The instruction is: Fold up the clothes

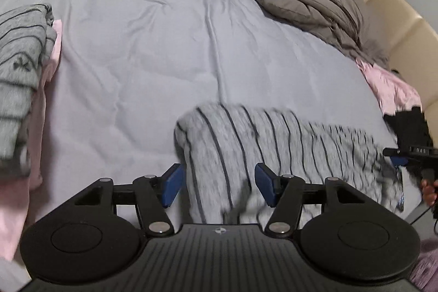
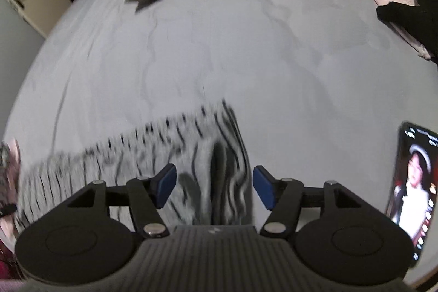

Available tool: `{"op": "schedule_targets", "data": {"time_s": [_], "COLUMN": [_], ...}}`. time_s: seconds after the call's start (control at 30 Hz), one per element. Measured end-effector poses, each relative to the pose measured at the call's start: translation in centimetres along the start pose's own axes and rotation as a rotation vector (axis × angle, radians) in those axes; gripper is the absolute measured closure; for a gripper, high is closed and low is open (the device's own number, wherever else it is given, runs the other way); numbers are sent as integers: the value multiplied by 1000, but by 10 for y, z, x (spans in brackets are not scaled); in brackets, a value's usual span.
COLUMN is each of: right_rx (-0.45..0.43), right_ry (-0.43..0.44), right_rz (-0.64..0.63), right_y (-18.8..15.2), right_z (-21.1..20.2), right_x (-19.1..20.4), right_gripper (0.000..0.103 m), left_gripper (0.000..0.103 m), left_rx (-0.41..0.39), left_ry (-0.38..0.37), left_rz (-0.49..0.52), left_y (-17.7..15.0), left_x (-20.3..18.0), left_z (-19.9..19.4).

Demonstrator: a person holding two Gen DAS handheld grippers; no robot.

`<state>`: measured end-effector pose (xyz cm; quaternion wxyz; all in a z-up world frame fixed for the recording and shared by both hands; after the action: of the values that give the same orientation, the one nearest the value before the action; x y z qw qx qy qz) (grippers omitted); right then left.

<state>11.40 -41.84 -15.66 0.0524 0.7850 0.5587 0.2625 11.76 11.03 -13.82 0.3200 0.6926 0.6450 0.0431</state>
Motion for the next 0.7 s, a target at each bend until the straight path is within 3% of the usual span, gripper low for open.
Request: {"op": "schedule_targets", "data": {"time_s": [0.13, 0.37, 0.43, 0.5, 0.57, 0.6, 0.7], "right_rx": [13, 37, 29, 23, 17, 13, -18], "right_ry": [53, 24, 19, 9, 8, 19, 53], "right_rz": [-4, -51, -57, -86, -112, -105, -90], "right_y": [12, 16, 15, 13, 11, 11, 14], "right_z": [21, 56, 61, 62, 59, 56, 44], "right_x": [8, 13, 13, 16, 18, 17, 18], "right_gripper": [30, 28, 30, 40, 70, 76, 80], "left_gripper": [47, 47, 53, 57, 68, 76, 84], "left_rx": [22, 26, 25, 12, -9, -23, -79], "left_ry": [-10, -52, -60, -54, -45, -45, -47], "left_rz": [-73, -176, -191, -188, -157, -145, -104], "left_y": [10, 13, 12, 11, 13, 14, 16], "left_x": [14, 32, 32, 30, 26, 24, 16], "left_z": [23, 57, 65, 69, 69, 66, 53]}}
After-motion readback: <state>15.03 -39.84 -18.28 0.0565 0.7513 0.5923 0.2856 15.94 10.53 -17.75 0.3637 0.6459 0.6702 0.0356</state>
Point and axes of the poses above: each gripper's, at about its wrist camera, not at the fingertips, and z roughly the way its jaws point, x to its left, y to its top, the point moved 6 cm from there along z, roughly the way its jaws point, and after that the axes turned 3 degrees about z, right-handed, at the moved point
